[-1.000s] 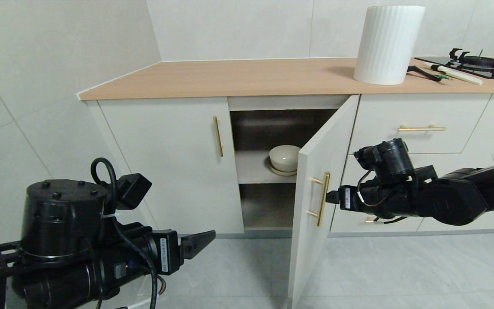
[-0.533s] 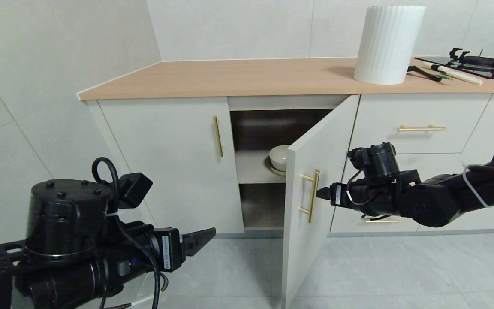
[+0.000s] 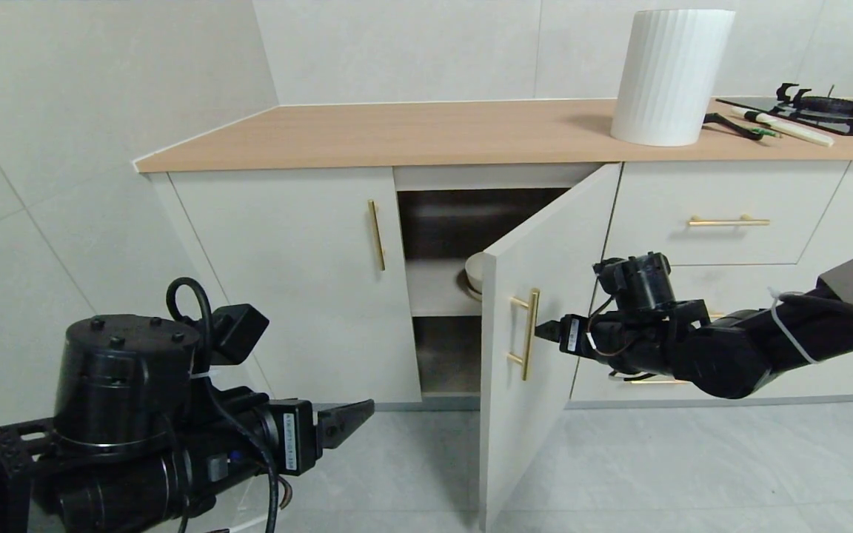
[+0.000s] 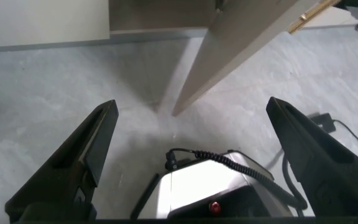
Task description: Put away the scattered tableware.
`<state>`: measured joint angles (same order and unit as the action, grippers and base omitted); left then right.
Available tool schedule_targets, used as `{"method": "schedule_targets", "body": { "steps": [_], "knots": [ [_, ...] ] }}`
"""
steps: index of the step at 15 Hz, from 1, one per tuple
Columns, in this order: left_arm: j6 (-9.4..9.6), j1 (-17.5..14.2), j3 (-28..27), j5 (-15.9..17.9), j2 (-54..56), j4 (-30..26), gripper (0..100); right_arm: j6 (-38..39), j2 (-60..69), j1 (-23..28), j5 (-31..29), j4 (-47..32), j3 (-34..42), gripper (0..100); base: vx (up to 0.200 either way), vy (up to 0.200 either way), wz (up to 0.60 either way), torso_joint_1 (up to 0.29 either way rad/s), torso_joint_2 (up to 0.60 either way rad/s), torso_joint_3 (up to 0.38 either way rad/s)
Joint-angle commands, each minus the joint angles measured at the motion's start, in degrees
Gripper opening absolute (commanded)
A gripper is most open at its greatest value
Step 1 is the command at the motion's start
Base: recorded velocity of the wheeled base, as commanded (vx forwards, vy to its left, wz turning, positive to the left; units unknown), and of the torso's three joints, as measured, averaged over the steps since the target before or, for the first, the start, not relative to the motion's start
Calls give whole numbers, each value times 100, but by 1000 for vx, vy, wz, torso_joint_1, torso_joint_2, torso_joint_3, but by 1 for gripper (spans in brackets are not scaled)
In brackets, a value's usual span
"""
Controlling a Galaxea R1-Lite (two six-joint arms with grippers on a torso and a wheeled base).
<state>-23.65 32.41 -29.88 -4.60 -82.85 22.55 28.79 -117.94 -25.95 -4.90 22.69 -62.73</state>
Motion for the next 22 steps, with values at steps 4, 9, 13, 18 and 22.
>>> {"method": "schedule_targets", "body": {
  "steps": [4,9,13,18,22],
  "knots": [
    [-8,-7,8,-6,-3,-14,100,91,-106,-41,-28,122,-20,100,150,0,0,2,2,3],
    [-17,-7,-9,-6,5,4,100,126,-361,-200,-371,667,-20,100,200,0,0,2,5,3],
    [-26,-7,0,-6,41,4,100,416,-748,-270,-872,1027,-389,100,0,0,0,0,0,0],
    [-26,-7,0,3,41,4,100,838,-1389,-243,-1742,1203,-1285,100,0,0,0,0,0,0],
    [-34,-7,0,3,32,12,100,900,-1697,-191,-2278,1203,-1786,100,0,0,0,0,0,0]
  ]
}}
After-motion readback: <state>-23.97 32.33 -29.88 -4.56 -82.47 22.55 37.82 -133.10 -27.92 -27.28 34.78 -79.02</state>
